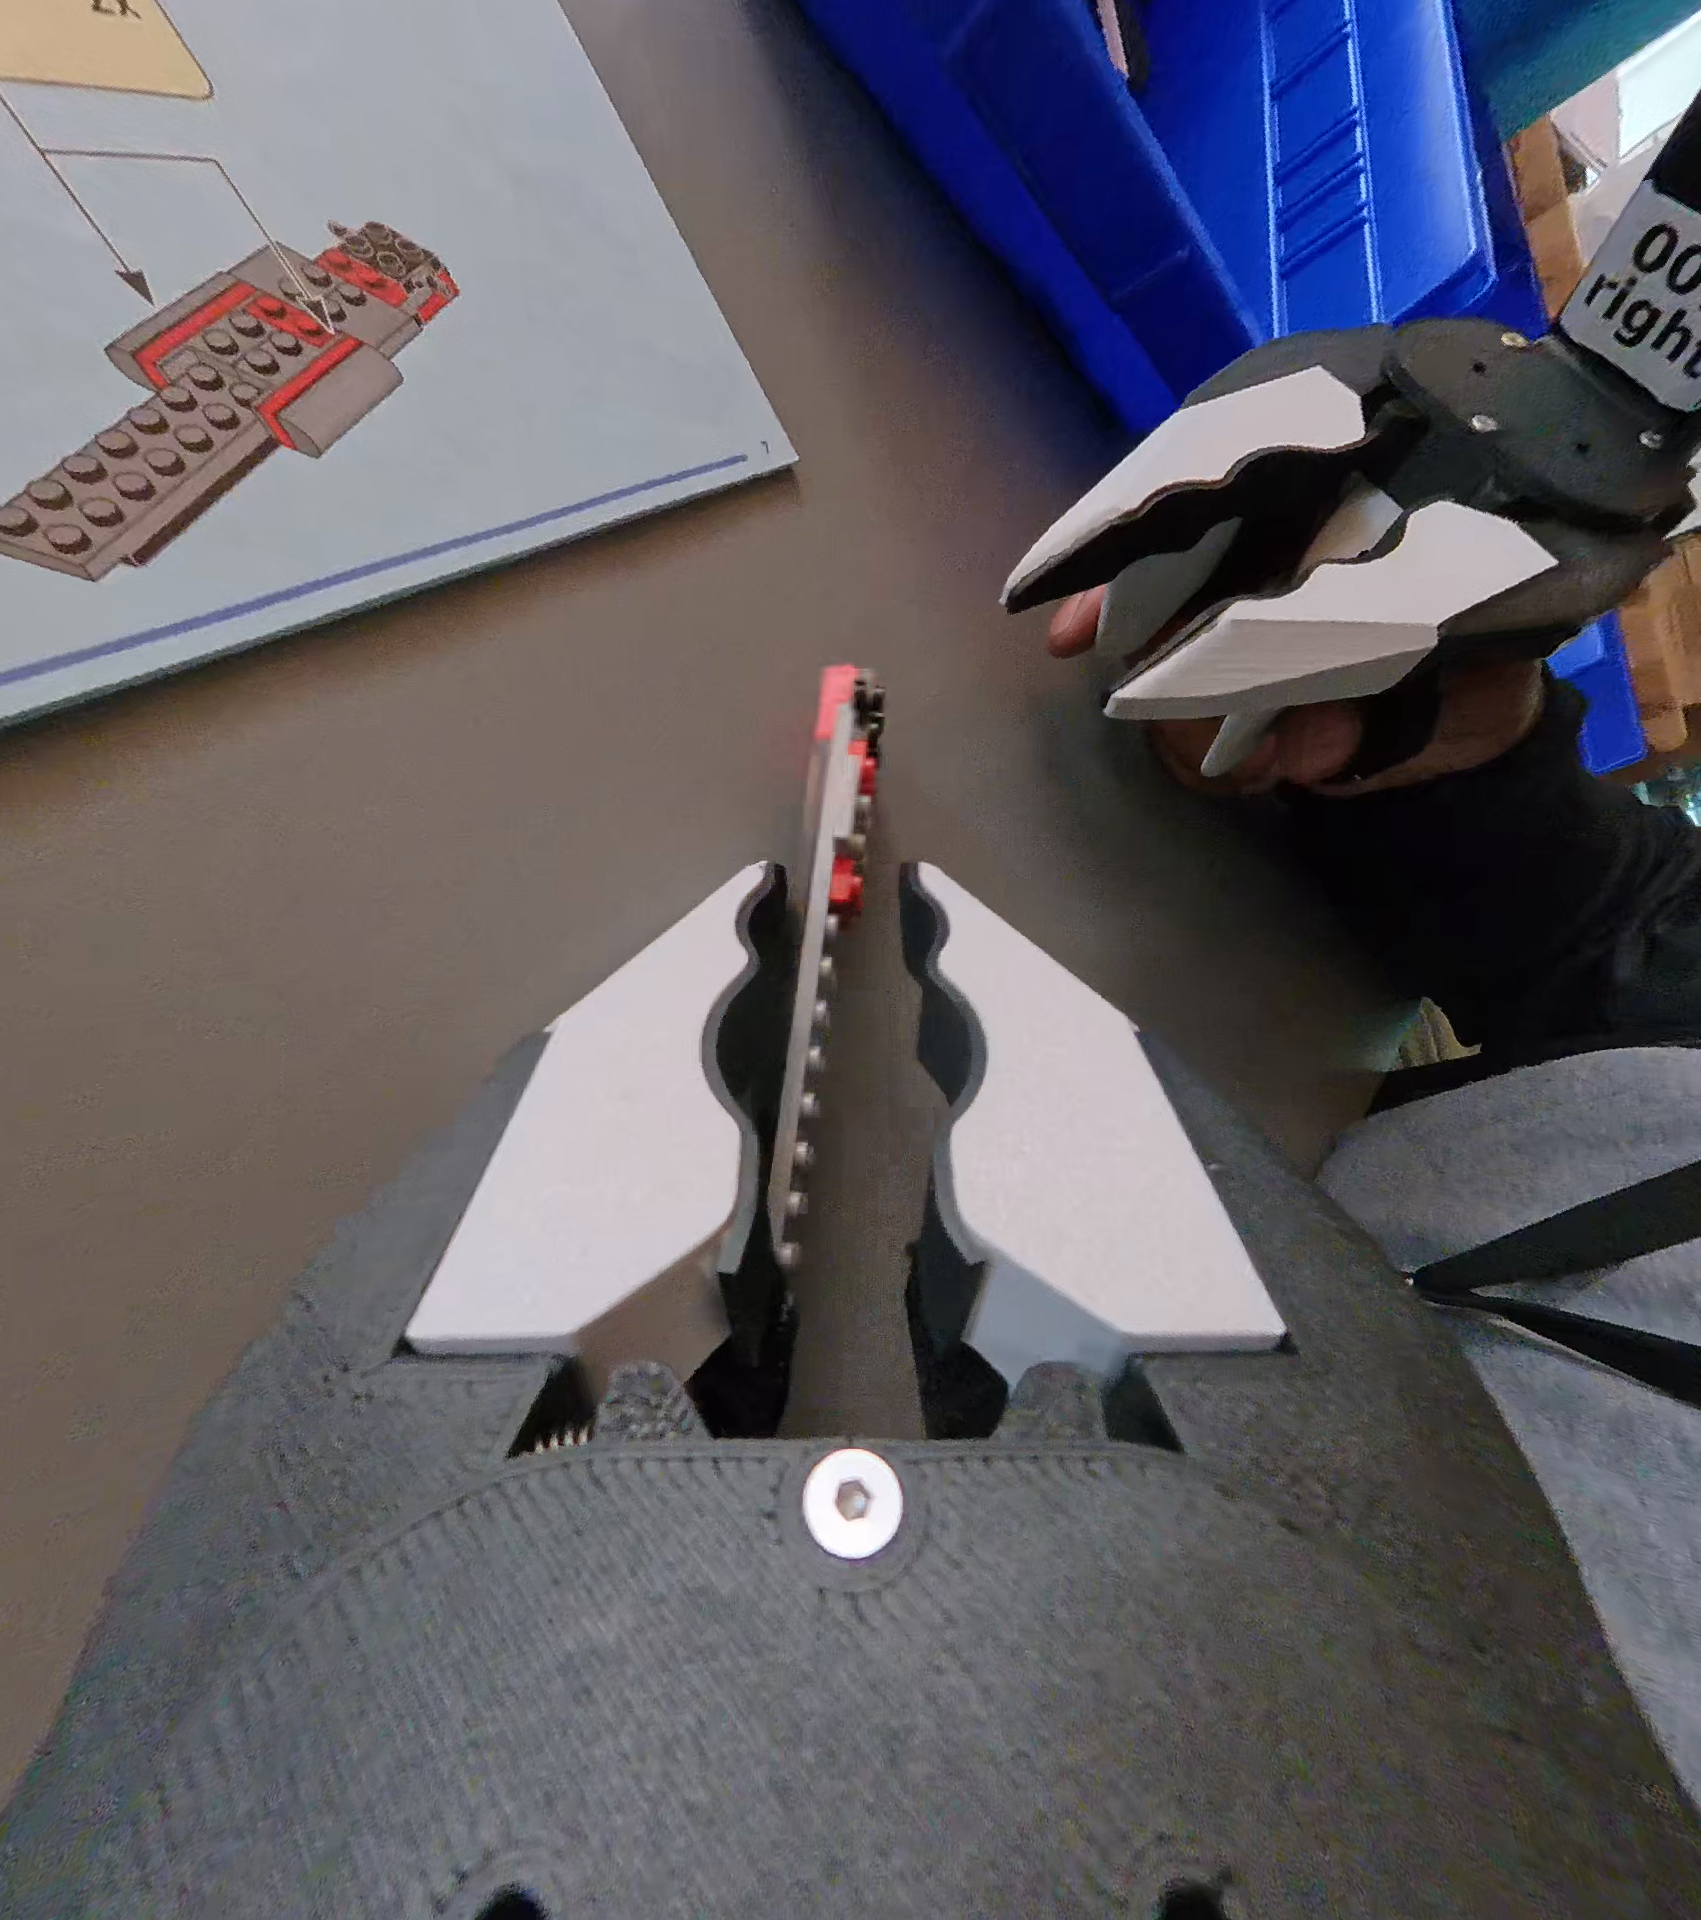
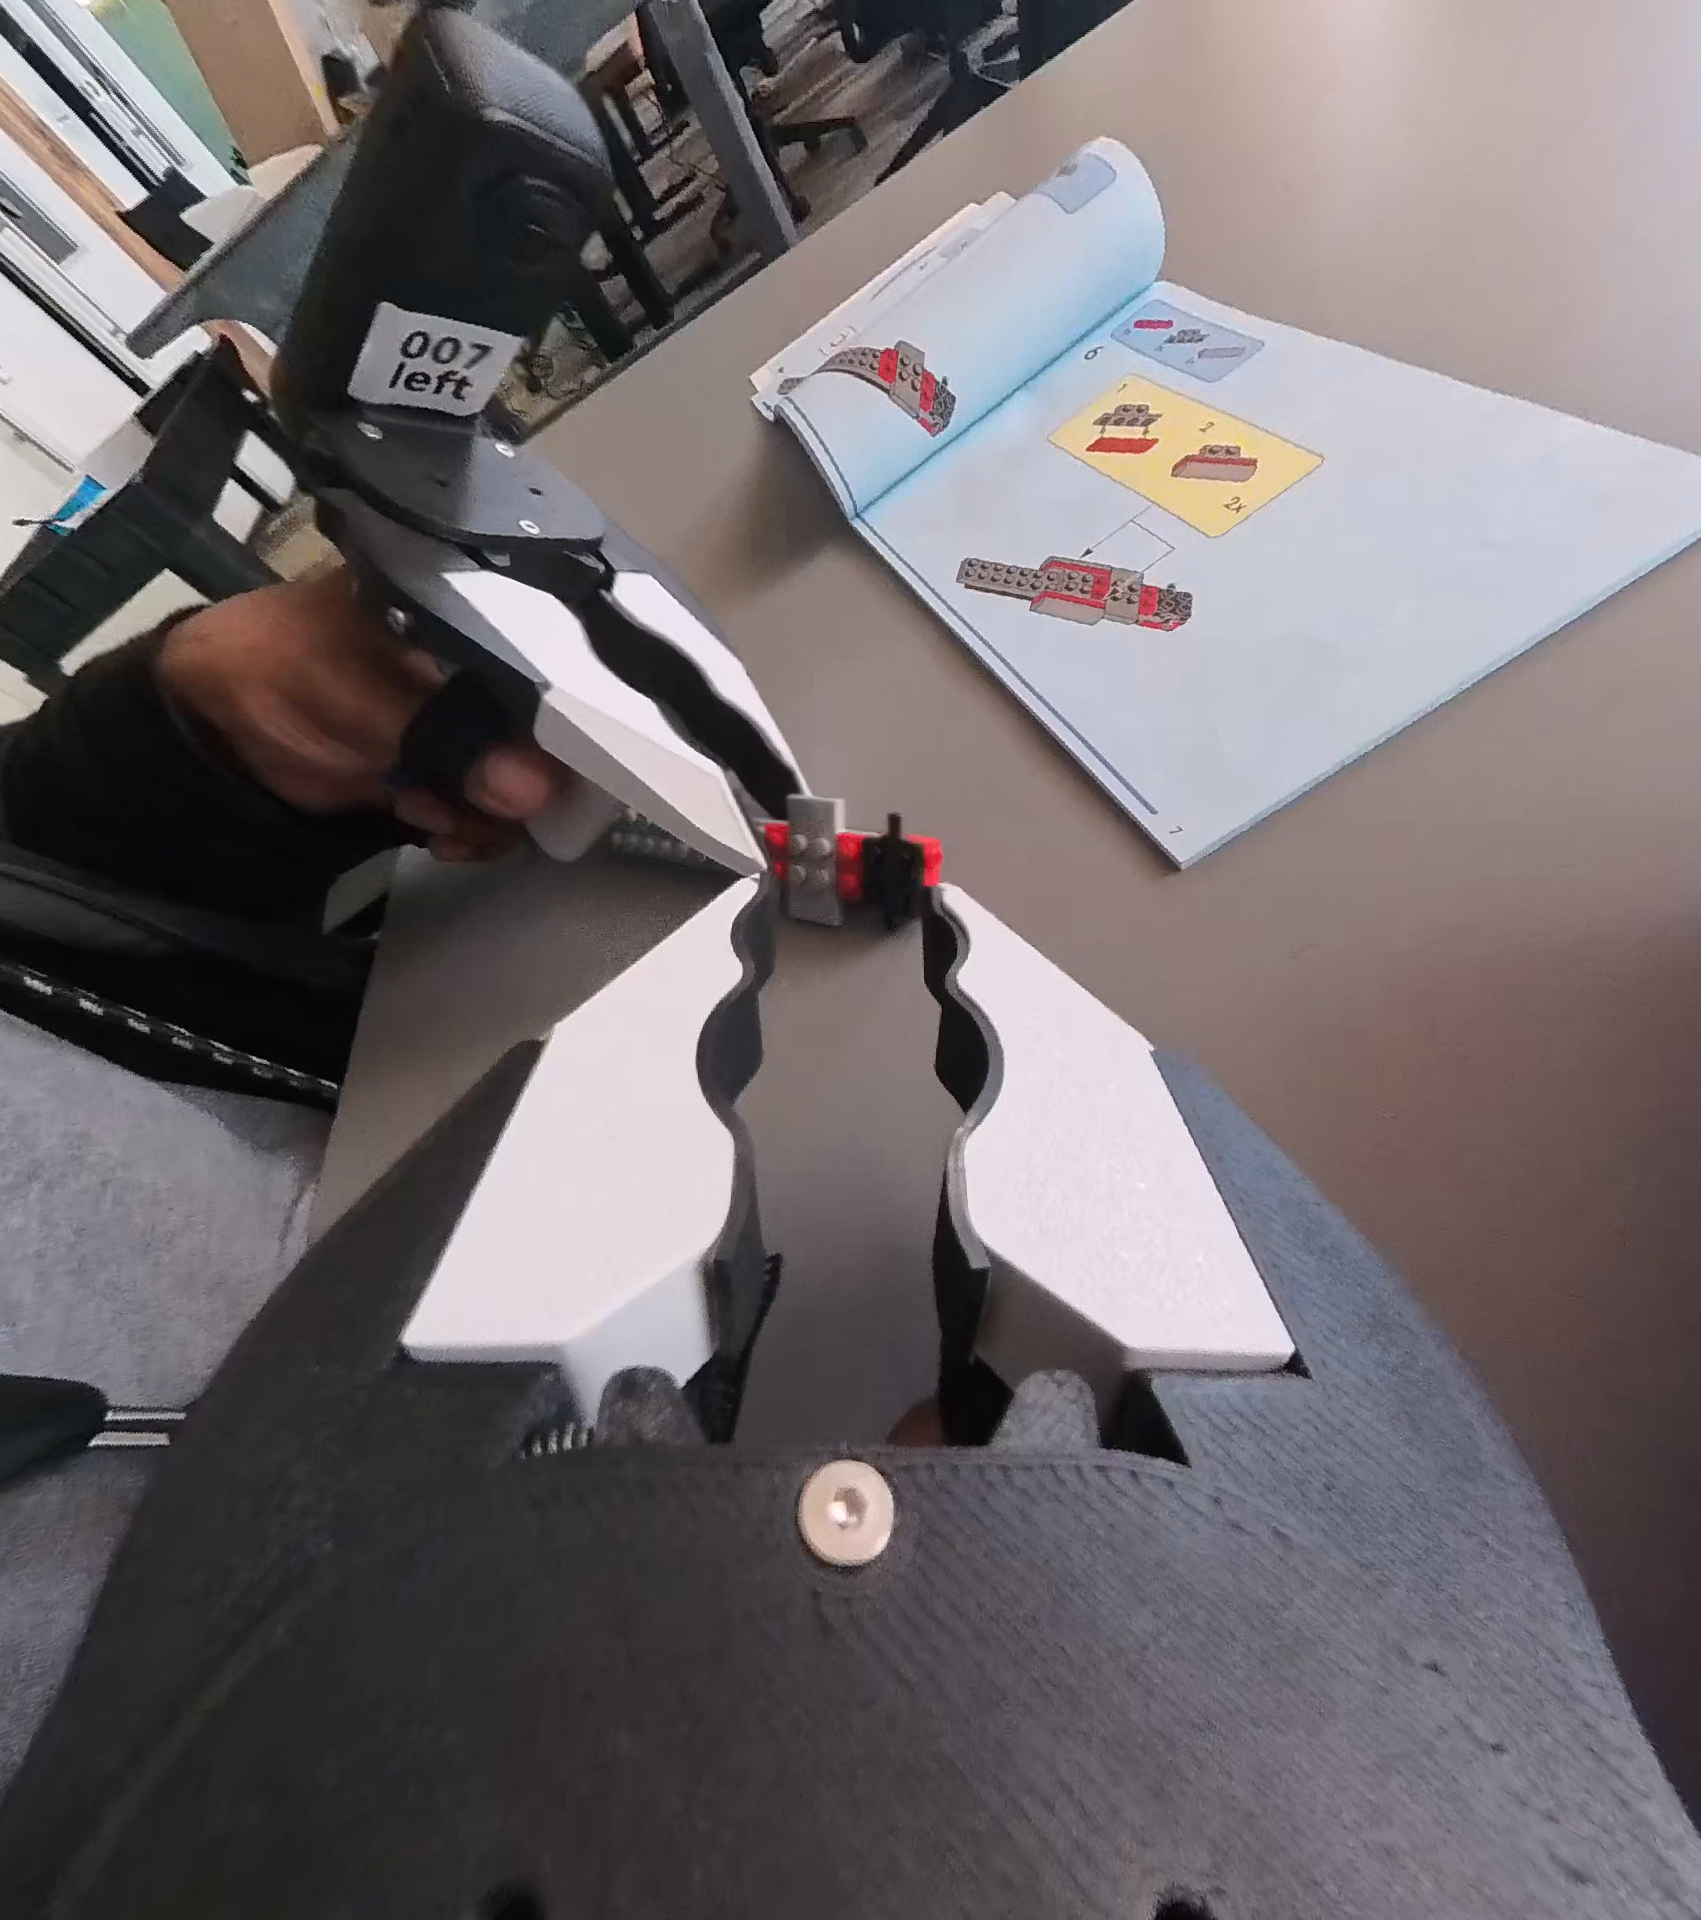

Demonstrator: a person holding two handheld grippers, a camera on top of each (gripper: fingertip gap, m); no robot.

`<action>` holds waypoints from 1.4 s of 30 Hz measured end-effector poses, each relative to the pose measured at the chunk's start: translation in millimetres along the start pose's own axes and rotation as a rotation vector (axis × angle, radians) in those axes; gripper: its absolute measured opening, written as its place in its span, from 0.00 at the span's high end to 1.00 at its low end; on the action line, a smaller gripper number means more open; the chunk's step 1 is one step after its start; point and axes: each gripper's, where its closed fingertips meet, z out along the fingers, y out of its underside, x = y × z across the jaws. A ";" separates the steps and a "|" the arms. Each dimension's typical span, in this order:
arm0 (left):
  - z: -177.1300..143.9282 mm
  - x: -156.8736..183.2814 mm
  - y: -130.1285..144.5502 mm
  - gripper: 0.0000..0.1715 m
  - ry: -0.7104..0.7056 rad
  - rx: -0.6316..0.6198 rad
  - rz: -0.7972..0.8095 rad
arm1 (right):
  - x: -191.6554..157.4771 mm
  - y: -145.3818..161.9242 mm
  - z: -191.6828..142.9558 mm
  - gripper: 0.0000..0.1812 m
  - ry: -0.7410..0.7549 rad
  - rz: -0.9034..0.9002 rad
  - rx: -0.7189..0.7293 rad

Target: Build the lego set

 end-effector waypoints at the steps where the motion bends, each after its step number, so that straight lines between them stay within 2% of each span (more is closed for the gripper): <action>1: -1.3 -0.5 -1.2 0.86 -0.007 0.014 0.000 | -0.5 -0.3 -0.5 0.84 -0.010 0.005 0.004; 5: -7.9 -1.9 -8.8 0.76 -0.015 0.081 0.003 | -1.8 -3.4 -4.7 0.84 -0.055 0.039 0.034; 9: -21.6 2.4 -25.6 0.68 -0.029 0.198 0.141 | -3.6 -3.7 -5.7 0.84 -0.072 0.038 0.038; 12: -39.0 -9.0 -39.5 0.64 -0.149 0.282 0.280 | -3.8 -3.4 -5.4 0.84 -0.064 0.025 0.037; 15: -47.8 -16.9 -44.7 0.64 -0.238 0.333 0.403 | -3.6 -3.4 -5.3 0.84 -0.059 0.018 0.037; 25: -42.6 -18.4 -44.9 0.64 -0.191 0.310 0.345 | -4.0 -2.5 -4.9 0.85 -0.056 0.011 0.033; 32: -35.2 -13.8 -38.6 0.66 -0.166 0.256 0.374 | -4.6 -0.8 -3.4 0.85 -0.053 0.004 0.021; 42: -36.3 -9.0 -37.9 0.66 -0.128 0.262 0.380 | -2.4 -1.3 -3.4 0.85 -0.010 -0.022 0.027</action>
